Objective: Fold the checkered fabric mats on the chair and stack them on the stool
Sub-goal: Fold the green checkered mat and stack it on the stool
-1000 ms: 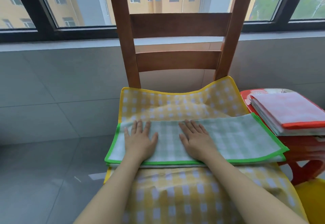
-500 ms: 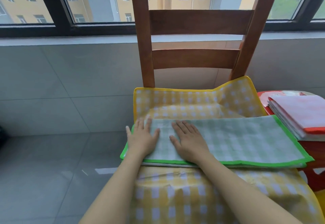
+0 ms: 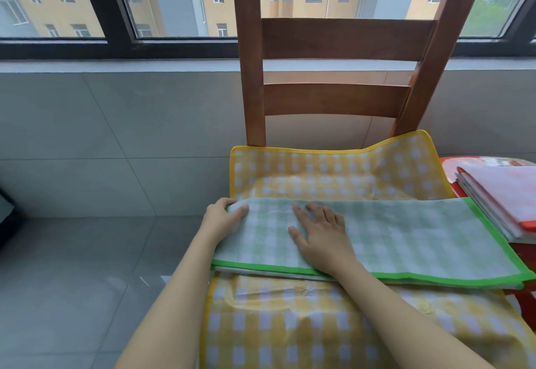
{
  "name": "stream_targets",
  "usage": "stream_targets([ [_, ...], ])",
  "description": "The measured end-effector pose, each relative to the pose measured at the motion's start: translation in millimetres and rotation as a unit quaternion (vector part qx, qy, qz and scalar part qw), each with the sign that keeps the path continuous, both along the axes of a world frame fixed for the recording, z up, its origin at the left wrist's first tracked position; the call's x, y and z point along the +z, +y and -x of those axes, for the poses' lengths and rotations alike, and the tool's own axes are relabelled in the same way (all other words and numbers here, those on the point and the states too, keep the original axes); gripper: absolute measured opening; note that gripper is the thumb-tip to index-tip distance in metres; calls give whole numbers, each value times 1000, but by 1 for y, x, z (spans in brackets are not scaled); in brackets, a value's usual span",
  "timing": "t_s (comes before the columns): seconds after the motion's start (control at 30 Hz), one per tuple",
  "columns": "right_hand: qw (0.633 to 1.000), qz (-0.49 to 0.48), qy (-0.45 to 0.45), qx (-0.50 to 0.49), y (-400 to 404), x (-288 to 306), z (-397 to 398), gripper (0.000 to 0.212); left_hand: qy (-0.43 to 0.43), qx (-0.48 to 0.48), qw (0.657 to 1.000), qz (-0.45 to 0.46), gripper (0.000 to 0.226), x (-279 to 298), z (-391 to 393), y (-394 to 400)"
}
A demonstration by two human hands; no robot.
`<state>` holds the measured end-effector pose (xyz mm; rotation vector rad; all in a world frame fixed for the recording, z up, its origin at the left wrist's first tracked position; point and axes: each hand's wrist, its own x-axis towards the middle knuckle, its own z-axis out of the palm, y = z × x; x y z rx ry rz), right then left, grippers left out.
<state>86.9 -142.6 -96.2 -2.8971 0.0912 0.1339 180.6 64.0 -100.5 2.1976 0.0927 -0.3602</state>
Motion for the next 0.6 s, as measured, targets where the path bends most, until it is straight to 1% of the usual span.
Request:
stream_targets([
  [0.1, 1000, 5, -7, 2, 0, -1, 0, 58, -17, 9, 1000, -6, 47, 0, -2, 1],
  [0.27, 1000, 8, -11, 1, -1, -1, 1, 58, -121, 9, 992, -20, 36, 9, -6, -2],
  [0.3, 1000, 8, -12, 2, -1, -1, 1, 58, -121, 2, 992, -19, 35, 10, -7, -2],
  [0.37, 1000, 8, -15, 3, -1, -2, 1, 58, -90, -4, 996, 15, 35, 12, -8, -1],
  [0.47, 1000, 9, -16, 1, -1, -2, 0, 58, -77, -6, 995, 57, 43, 13, -5, -3],
  [0.53, 1000, 10, -17, 1, -1, -2, 0, 58, -74, 14, 993, 90, 55, 19, -2, -4],
  [0.57, 1000, 10, -18, 1, -1, -2, 0, 58, -62, 32, 992, 108, 58, 22, 0, -3],
  [0.6, 1000, 9, -20, 1, 0, -2, 0, 58, -39, 47, 990, 126, 56, 26, 0, -2],
])
